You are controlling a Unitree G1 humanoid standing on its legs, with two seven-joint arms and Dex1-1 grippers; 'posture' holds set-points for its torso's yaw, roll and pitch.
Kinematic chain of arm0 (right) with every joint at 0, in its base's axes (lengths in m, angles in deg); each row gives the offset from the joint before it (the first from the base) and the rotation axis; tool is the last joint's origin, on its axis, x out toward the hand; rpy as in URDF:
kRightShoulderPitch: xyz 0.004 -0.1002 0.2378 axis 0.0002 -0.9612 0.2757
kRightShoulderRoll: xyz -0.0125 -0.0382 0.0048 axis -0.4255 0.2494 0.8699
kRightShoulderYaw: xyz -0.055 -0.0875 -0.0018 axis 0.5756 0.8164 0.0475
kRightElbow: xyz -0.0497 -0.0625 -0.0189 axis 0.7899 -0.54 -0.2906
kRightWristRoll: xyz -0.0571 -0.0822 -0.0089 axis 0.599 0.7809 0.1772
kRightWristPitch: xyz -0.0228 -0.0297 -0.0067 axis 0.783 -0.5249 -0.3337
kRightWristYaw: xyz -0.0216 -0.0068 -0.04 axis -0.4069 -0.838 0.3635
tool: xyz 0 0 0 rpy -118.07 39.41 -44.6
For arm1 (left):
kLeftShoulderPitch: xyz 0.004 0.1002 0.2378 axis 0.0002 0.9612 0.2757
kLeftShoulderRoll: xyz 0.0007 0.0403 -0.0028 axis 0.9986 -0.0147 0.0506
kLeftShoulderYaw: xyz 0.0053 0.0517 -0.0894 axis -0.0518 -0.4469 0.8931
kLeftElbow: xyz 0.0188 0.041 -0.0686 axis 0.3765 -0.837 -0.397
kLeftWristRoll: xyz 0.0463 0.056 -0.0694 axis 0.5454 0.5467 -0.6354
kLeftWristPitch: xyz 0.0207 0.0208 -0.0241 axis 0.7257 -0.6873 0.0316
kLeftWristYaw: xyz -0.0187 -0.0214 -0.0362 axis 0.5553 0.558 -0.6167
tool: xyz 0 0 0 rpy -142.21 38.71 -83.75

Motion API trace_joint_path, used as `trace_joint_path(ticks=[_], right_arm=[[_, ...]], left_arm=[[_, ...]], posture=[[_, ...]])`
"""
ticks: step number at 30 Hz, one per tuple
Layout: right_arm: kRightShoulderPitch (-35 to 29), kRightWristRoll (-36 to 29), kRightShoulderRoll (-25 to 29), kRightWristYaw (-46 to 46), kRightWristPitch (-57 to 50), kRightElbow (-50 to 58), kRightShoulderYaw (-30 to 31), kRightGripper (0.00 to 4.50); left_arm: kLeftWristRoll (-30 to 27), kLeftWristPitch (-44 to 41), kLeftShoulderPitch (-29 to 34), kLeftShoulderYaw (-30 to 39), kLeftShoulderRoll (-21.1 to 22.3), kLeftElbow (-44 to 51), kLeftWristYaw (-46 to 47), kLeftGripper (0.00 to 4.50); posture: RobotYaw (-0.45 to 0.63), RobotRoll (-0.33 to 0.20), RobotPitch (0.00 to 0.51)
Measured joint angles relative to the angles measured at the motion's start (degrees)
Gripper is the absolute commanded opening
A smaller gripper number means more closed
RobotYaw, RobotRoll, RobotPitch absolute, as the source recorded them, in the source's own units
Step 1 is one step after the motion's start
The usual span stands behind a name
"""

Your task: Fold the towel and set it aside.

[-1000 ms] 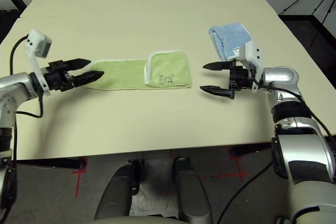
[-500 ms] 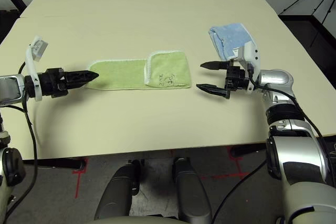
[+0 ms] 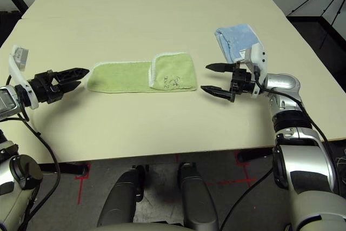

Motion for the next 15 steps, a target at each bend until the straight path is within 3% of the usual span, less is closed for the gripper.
trace_joint_path(ticks=[4, 15], right_arm=[[0.00, 0.03, -0.05, 0.00, -0.10, 0.05, 0.00, 4.48], [0.00, 0.15, -0.04, 0.09, -0.15, 0.45, 0.01, 4.48]], left_arm=[[-1.73, -0.01, 0.59, -1.53, 2.36, -2.10, 1.76, 4.50], [-8.29, -0.03, 0.37, -5.50, 2.29, -6.02, 6.21, 4.50]], posture=[[0.05, 0.000, 0.199], [0.04, 0.000, 0.199]])
